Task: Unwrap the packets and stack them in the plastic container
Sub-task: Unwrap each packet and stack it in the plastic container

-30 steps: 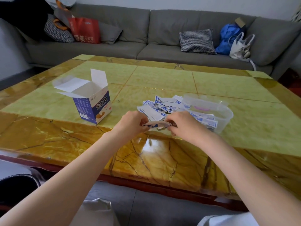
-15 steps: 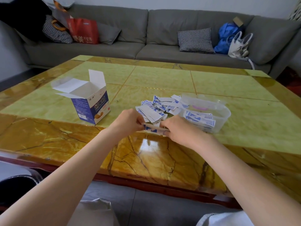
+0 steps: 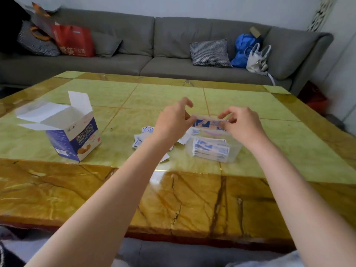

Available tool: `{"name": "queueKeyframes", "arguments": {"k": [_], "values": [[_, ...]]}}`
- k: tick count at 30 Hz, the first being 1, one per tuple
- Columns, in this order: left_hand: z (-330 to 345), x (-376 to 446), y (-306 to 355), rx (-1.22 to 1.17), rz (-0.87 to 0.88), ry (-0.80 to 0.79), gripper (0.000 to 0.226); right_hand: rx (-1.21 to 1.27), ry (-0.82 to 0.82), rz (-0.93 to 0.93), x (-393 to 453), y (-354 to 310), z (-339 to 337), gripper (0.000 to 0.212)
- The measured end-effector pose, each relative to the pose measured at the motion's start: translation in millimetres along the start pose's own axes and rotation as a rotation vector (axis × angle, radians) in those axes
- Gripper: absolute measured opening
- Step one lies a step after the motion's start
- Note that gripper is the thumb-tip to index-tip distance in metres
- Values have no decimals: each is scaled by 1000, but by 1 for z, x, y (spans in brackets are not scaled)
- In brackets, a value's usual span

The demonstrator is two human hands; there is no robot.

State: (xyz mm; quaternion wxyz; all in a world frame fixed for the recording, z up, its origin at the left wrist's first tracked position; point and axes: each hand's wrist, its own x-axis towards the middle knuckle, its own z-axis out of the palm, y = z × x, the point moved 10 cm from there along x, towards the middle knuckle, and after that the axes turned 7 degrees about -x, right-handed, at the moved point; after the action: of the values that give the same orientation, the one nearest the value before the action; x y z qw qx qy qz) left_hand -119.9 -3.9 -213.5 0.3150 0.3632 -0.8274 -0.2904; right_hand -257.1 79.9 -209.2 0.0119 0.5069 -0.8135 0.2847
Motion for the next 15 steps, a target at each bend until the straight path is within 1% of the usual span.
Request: {"name": "queueKeyframes", "arguments": {"k": [2, 4, 6, 9, 10, 13, 14, 15], "values": [[20, 9, 4, 194, 30, -108, 35, -25, -67, 52, 6, 12, 5, 12], [32, 16, 12, 427, 106, -114, 37, -39, -138, 88, 10, 18, 13, 13], [48, 19, 19, 552, 167, -134, 41, -74, -219, 98, 12, 22, 21, 11], [78, 17, 22, 617, 187, -244, 55, -144, -351, 80, 9, 28, 34, 15], [78, 17, 23, 619, 184, -233, 58, -167, -374, 69, 9, 28, 36, 15], [58, 21, 31, 611, 202, -104, 59, -212, -389, 51, 7, 24, 37, 15], [57, 21, 34, 610, 218, -101, 59, -240, -388, 47, 6, 24, 37, 17], [61, 20, 36, 619, 237, -133, 59, -267, -389, 49, 6, 25, 38, 20]]}}
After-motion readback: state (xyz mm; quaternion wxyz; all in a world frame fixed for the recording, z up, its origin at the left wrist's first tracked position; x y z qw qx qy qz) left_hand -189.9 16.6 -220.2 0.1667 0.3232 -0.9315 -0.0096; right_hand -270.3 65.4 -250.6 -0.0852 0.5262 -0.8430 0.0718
